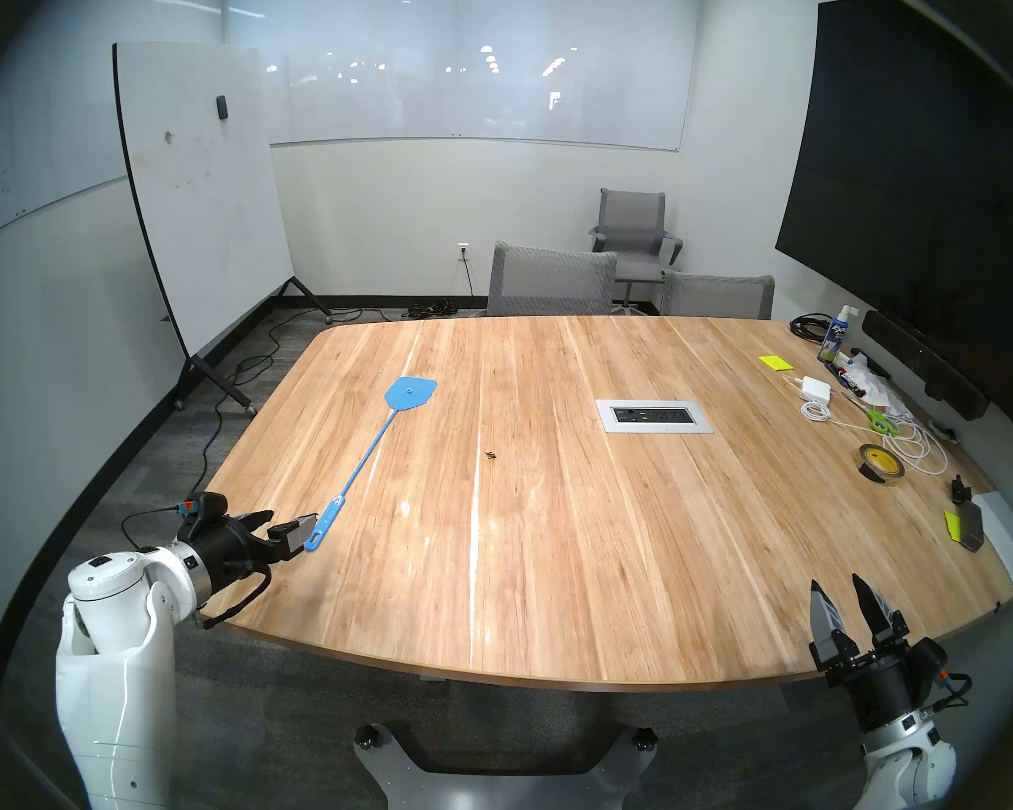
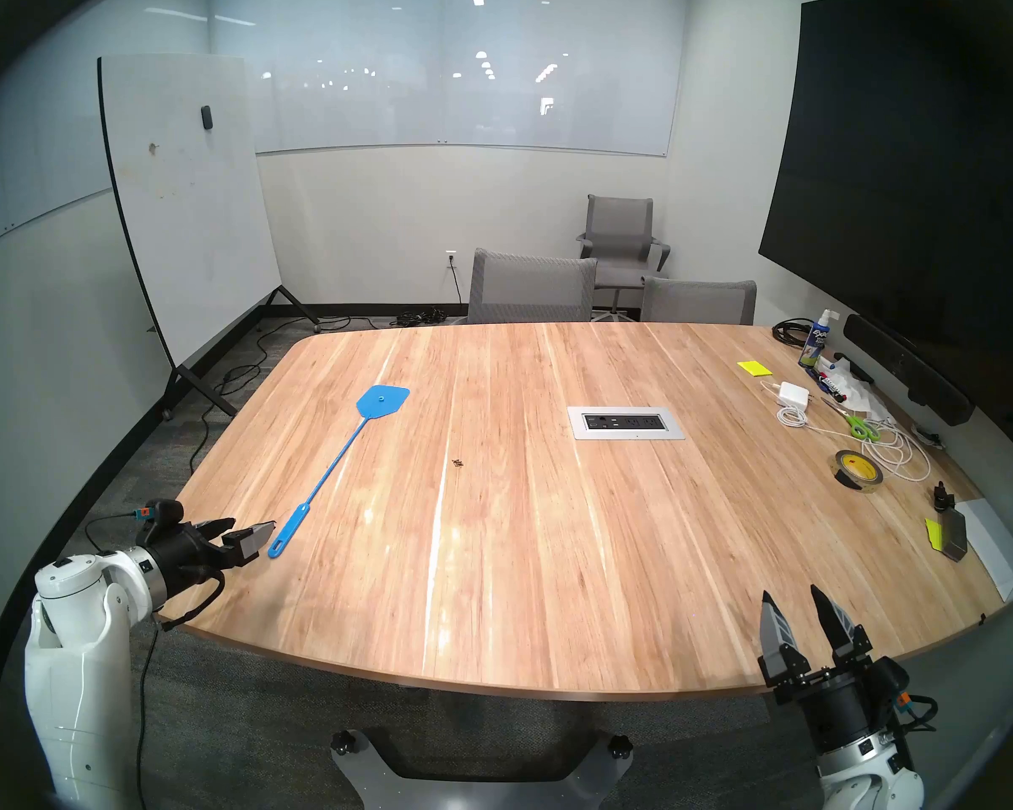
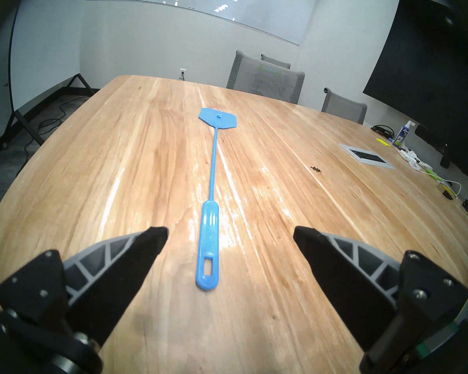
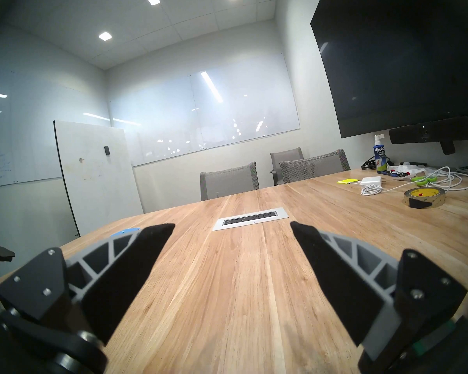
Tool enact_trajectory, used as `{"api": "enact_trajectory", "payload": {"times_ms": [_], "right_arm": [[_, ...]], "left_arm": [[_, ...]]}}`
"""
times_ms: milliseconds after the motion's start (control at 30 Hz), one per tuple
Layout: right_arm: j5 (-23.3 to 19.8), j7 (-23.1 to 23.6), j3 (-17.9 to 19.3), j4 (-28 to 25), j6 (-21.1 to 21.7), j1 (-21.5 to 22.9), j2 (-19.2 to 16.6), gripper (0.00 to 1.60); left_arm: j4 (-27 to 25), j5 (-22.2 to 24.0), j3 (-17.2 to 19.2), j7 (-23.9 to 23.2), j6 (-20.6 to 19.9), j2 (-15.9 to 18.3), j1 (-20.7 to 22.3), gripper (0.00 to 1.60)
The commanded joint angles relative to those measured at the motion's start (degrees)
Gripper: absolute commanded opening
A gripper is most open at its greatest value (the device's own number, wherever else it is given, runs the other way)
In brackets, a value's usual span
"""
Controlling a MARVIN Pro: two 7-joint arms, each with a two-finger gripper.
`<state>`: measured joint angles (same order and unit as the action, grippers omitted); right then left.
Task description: Swat a bug on table
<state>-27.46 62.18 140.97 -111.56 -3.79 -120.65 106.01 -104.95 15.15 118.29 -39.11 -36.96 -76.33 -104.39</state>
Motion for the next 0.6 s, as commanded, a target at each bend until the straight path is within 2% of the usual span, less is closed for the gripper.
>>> {"api": "enact_trajectory", "payload": {"times_ms": [0,200,567], "right_arm": [[-0.3,0.0,-0.1,-0.8,-0.1,0.0,-0.1,1.60],[-0.3,0.0,-0.1,-0.8,-0.1,0.0,-0.1,1.60],[-0.3,-0.1,-0.1,-0.8,-0.1,0.0,-0.1,1.60]], "left_arm": [[0.8,0.0,-1.1,0.2,-3.1,2.2,4.0,1.60],[2.0,-0.5,-2.9,0.8,-5.3,3.2,5.6,1.60],[3.9,-2.3,-5.8,2.0,-5.1,3.7,7.0,1.60]]}}
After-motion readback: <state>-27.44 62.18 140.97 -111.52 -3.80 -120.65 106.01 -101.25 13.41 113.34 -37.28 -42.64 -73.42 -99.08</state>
